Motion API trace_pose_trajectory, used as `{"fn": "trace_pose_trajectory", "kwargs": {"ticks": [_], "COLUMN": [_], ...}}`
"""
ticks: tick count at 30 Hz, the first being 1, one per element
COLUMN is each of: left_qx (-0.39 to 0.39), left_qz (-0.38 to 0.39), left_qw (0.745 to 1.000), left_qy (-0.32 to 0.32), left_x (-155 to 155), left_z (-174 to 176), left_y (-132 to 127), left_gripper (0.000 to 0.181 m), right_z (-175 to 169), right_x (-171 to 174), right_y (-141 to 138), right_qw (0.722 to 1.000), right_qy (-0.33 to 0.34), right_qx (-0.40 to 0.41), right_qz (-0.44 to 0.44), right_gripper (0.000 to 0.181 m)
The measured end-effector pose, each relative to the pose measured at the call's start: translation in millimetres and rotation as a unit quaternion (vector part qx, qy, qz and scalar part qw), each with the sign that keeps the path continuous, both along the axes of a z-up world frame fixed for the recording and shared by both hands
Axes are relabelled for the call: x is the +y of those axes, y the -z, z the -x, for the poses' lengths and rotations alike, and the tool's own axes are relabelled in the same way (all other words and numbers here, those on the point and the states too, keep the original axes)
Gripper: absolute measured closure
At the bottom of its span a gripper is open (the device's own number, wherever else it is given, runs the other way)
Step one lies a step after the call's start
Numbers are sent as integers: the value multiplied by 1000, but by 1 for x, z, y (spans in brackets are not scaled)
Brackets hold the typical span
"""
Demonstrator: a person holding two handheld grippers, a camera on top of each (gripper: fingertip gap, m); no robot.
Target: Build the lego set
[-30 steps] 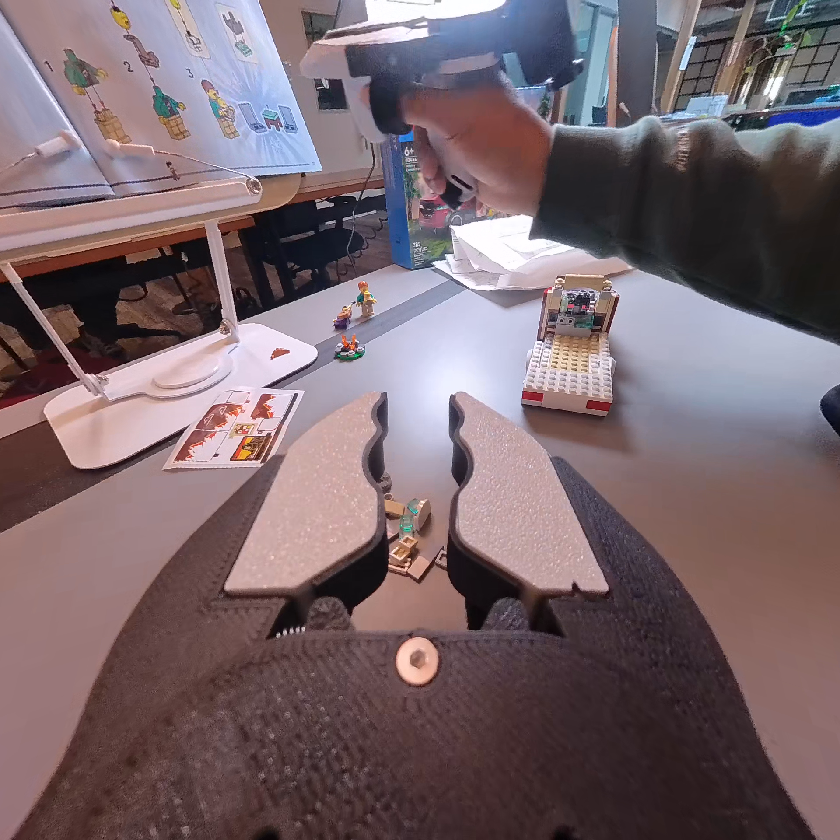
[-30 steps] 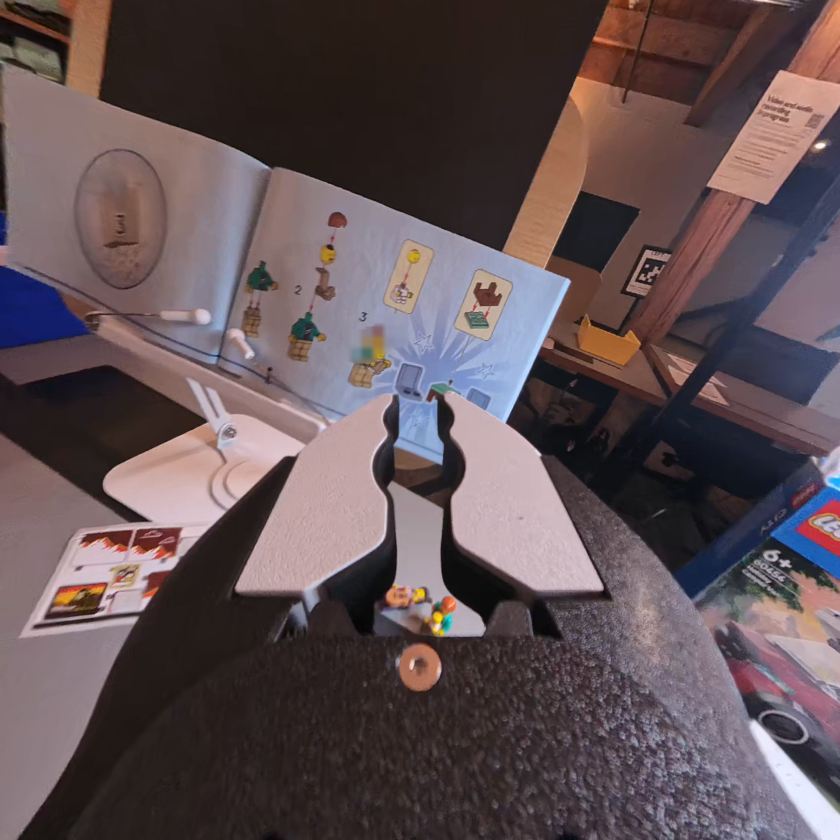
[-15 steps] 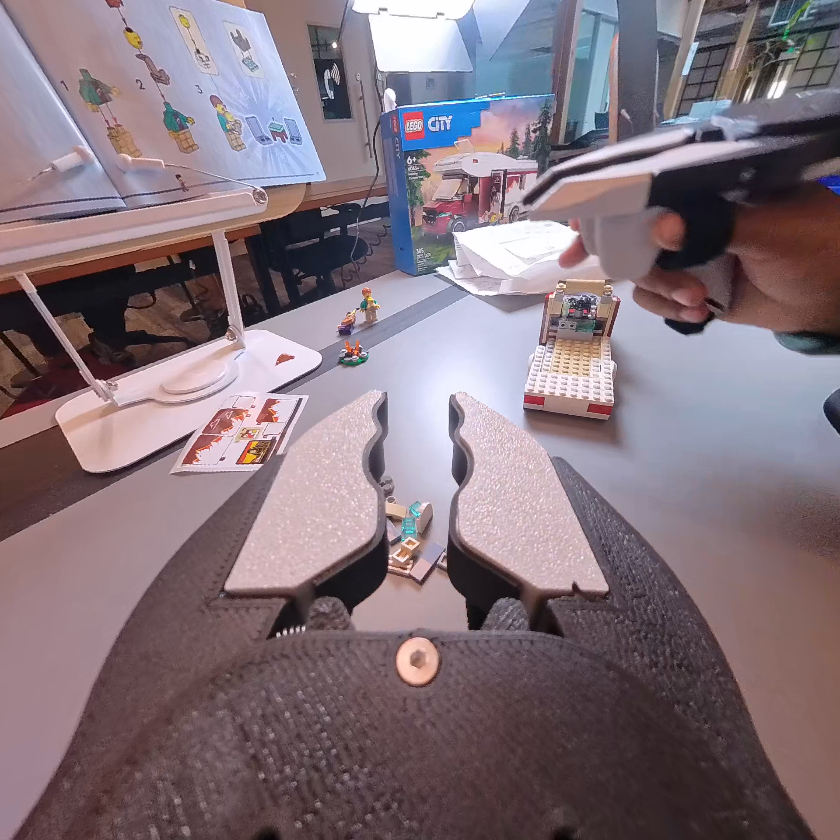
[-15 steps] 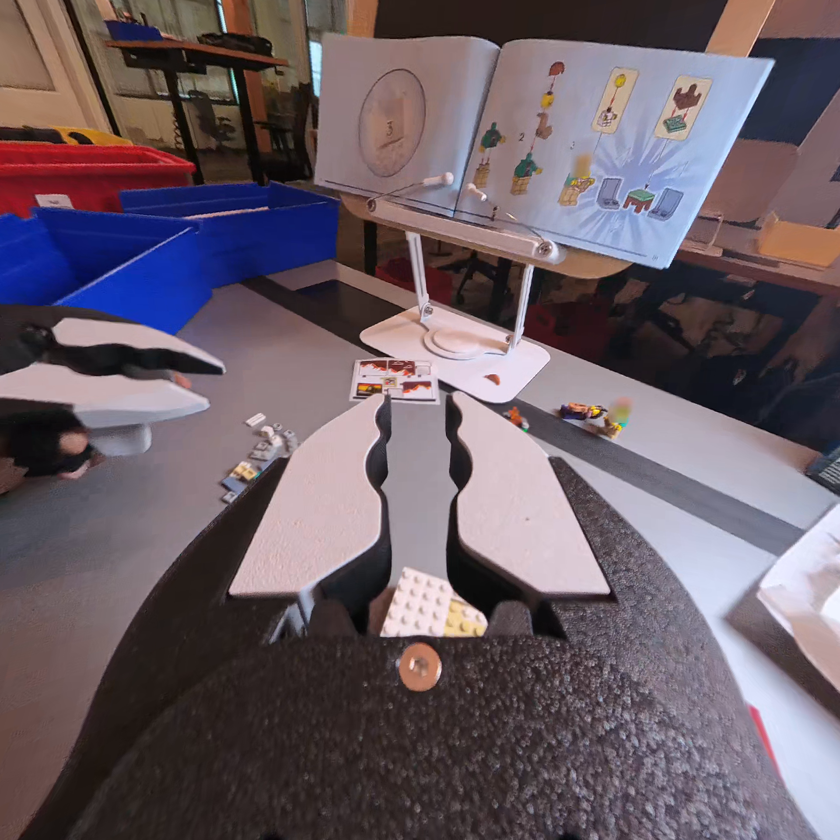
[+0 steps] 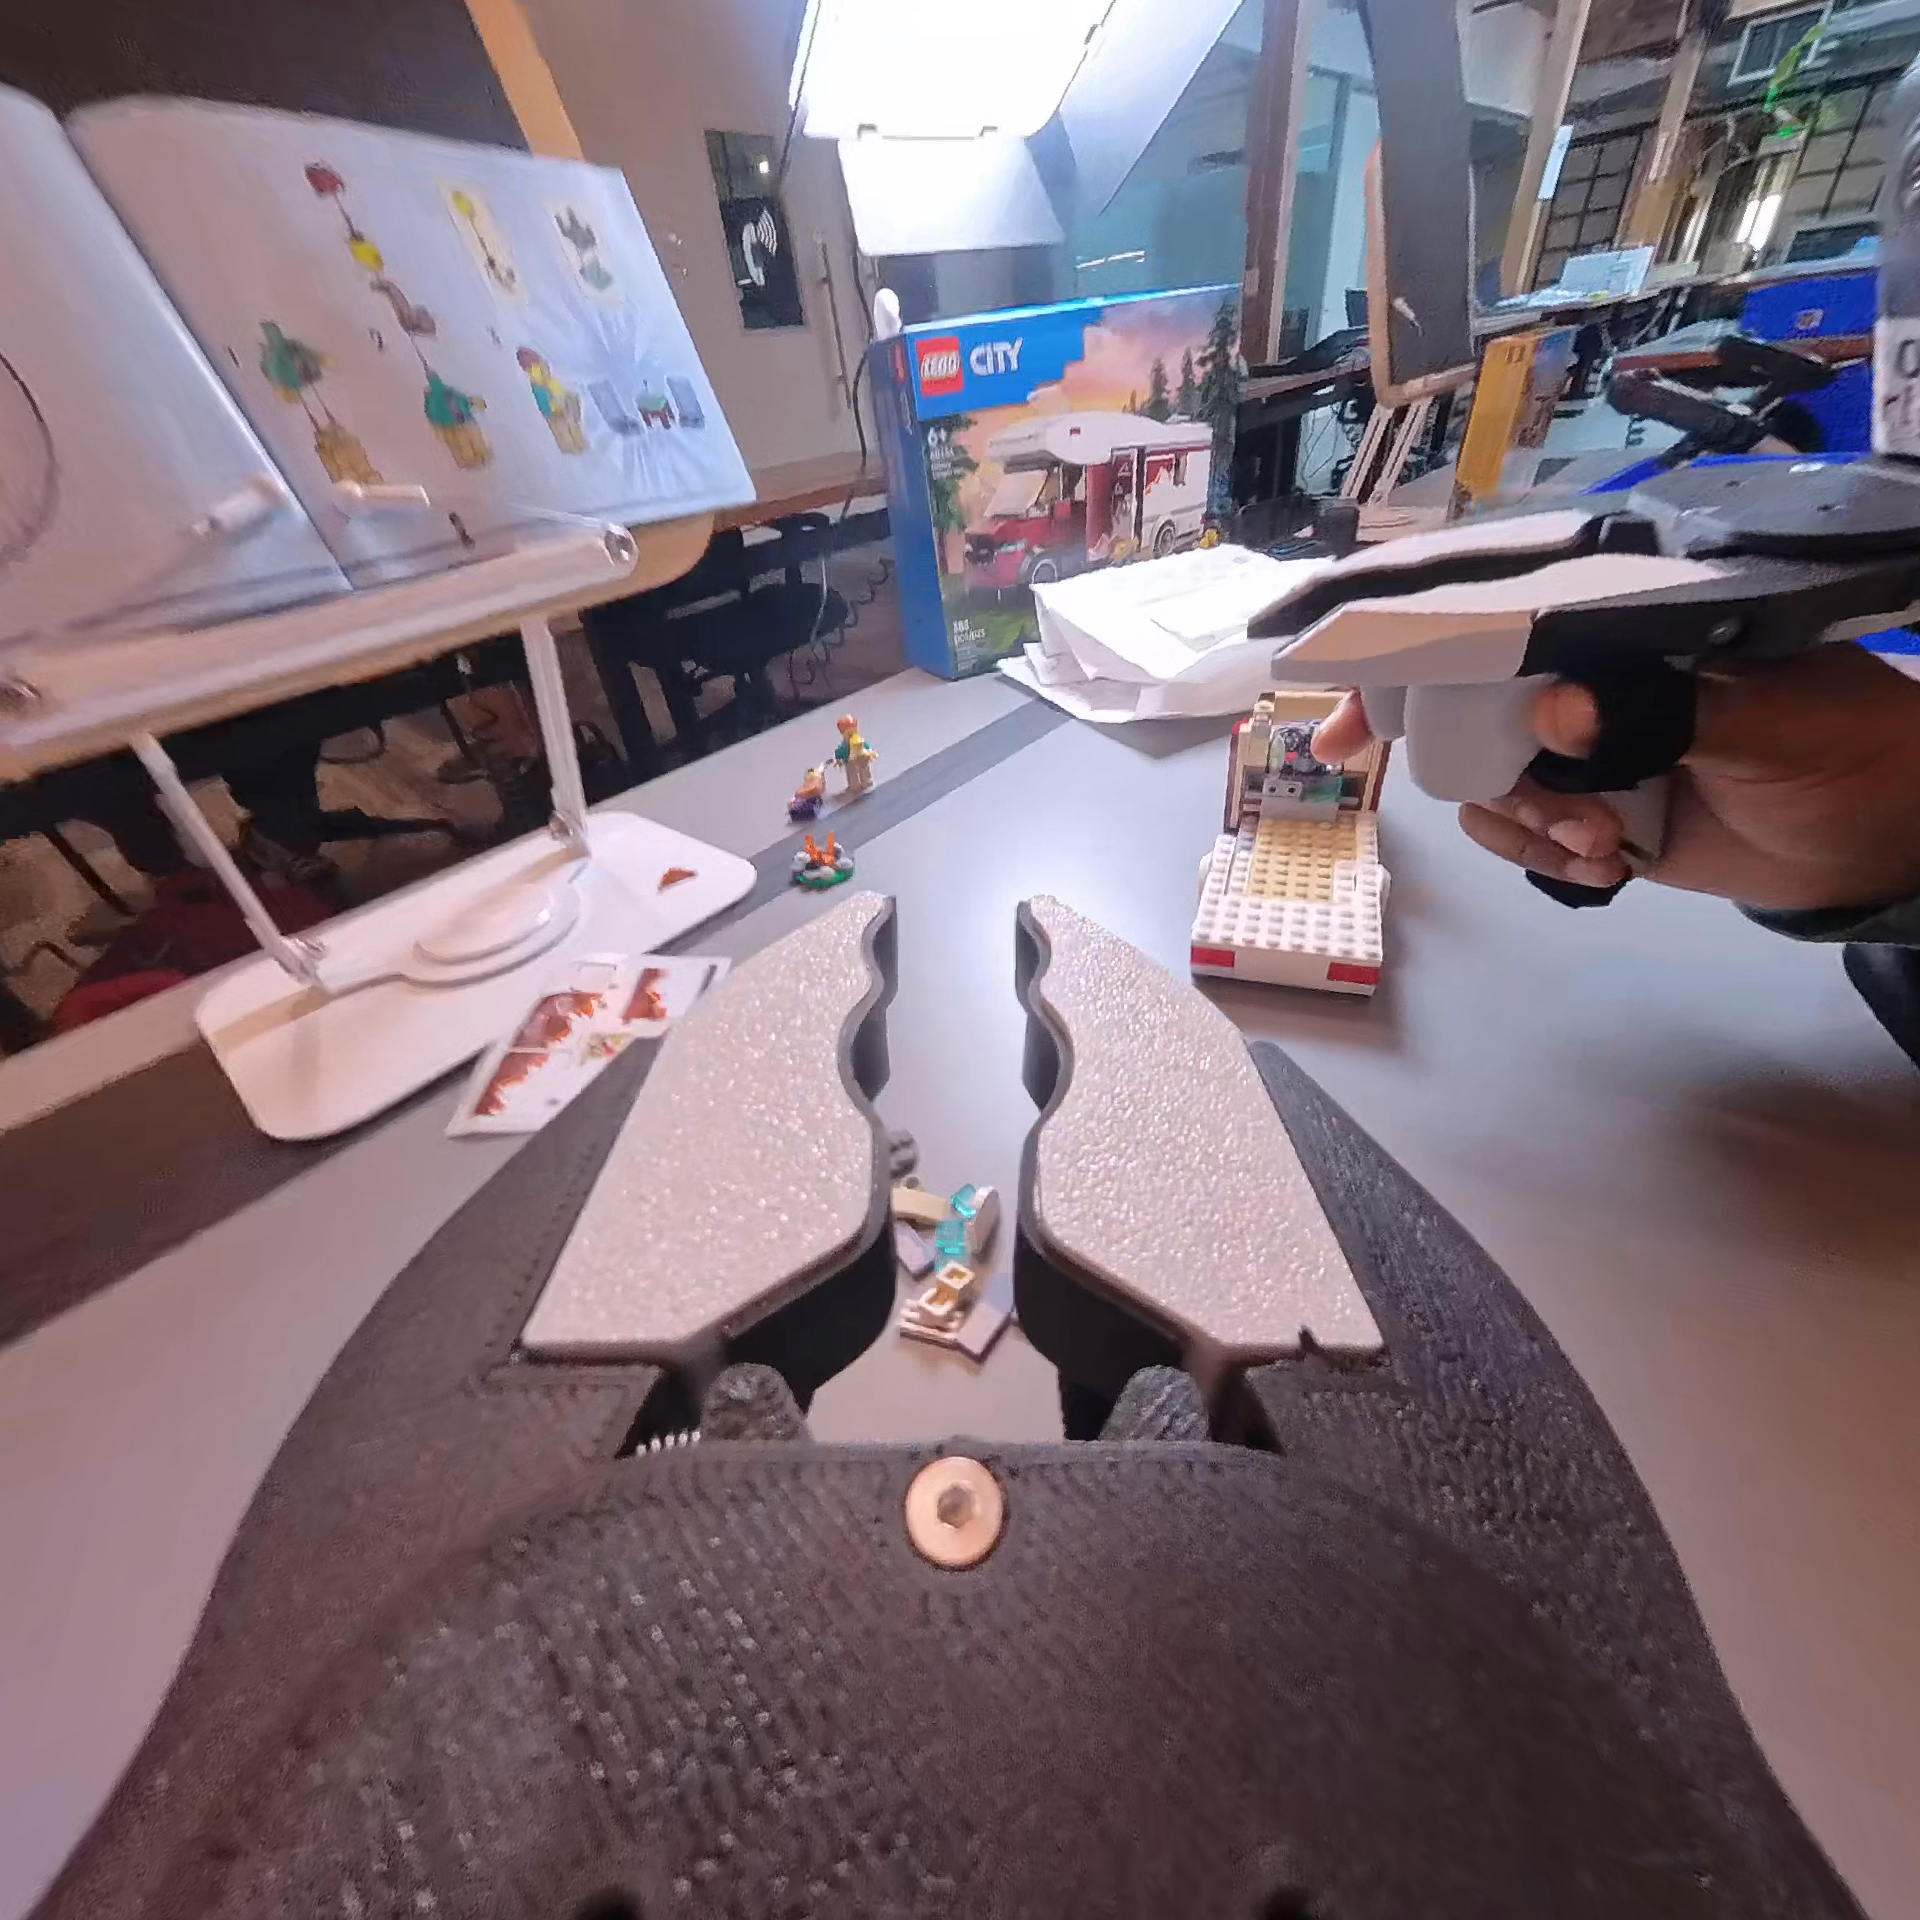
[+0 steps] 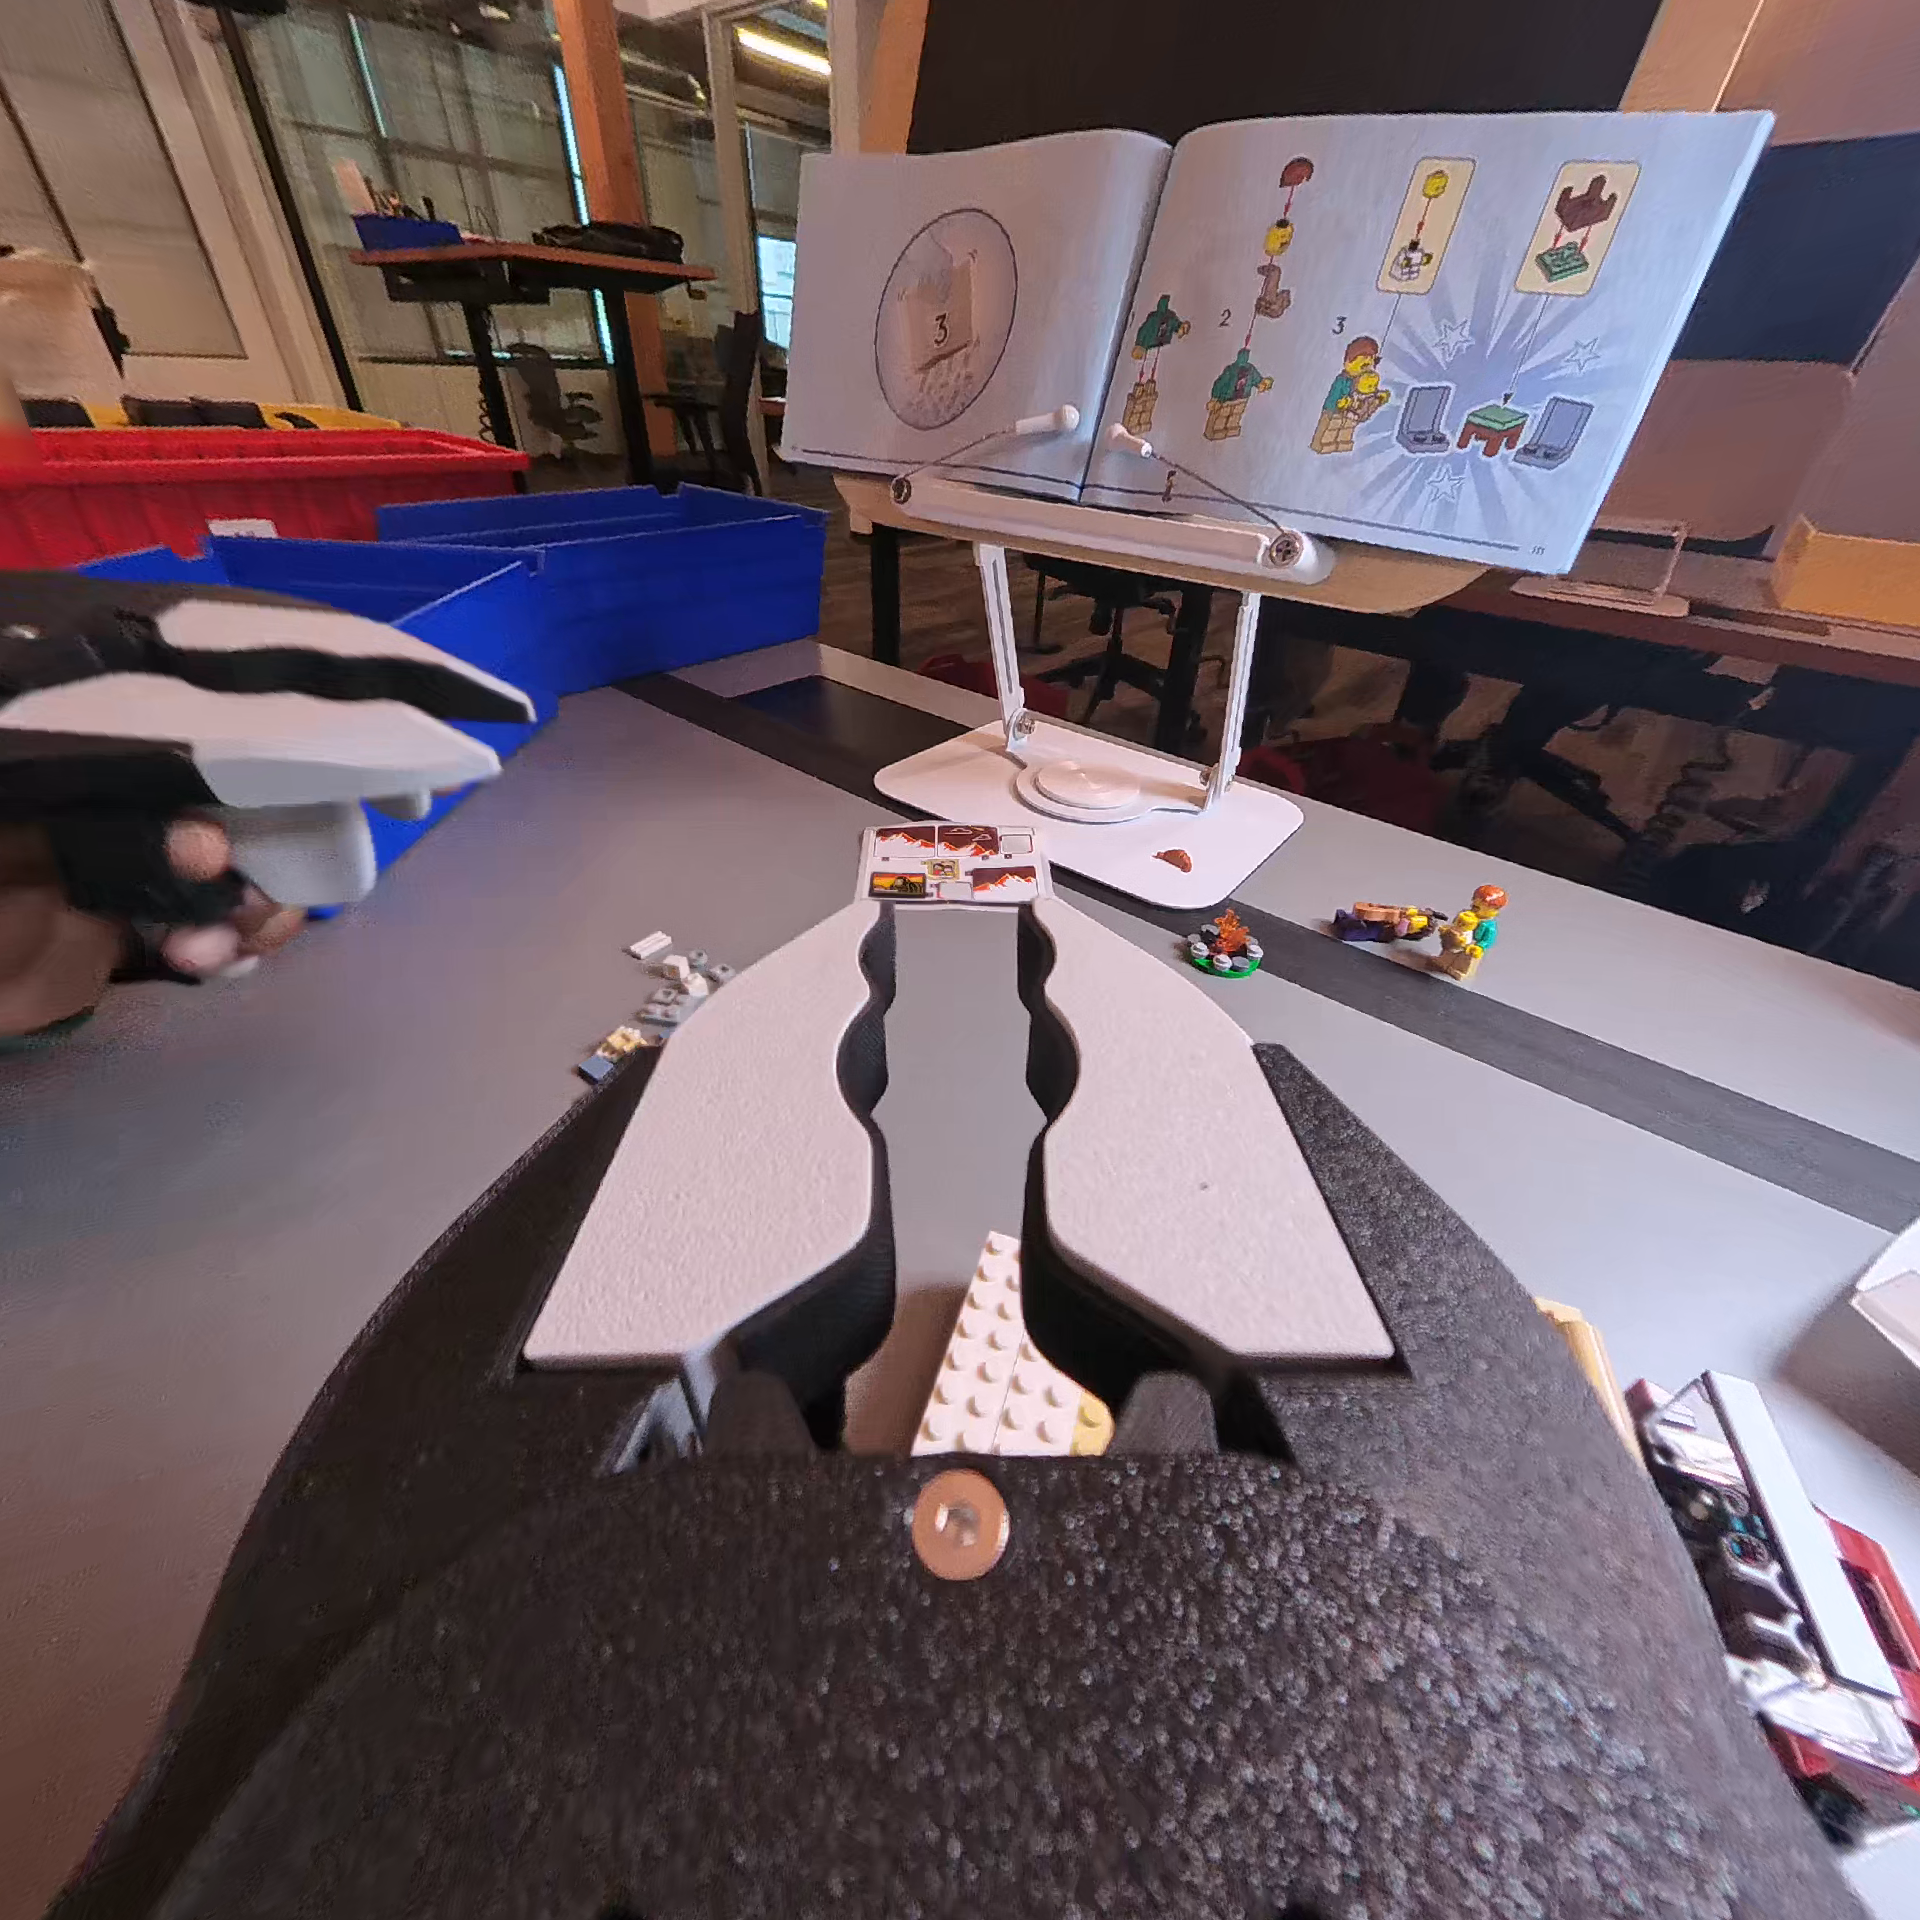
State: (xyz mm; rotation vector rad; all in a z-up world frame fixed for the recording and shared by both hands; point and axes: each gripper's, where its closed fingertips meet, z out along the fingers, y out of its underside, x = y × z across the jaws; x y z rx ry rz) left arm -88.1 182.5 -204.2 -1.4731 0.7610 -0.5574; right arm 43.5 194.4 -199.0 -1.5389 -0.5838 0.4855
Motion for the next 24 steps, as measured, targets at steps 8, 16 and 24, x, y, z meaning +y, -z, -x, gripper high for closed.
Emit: {"fn": "trace_pose_trajectory", "kwargs": {"ticks": [8,16,24], "left_qx": [10,325,533], "left_qz": [-54,204,353], "left_qw": [984,909,769], "left_qy": [-172,-160,-5], "left_x": [10,27,-5], "left_z": [175,321,346], "left_y": [-148,-21,94], "left_gripper": [165,163,164], "right_z": [-6,-17,-27], "right_x": [-5,-8,-6], "right_y": [-1,1,13], "right_qw": [999,995,993], "right_qy": [-12,-8,12], "right_qx": [21,62,61], "right_qz": [27,75,102], "right_gripper": [159,160,160]}}
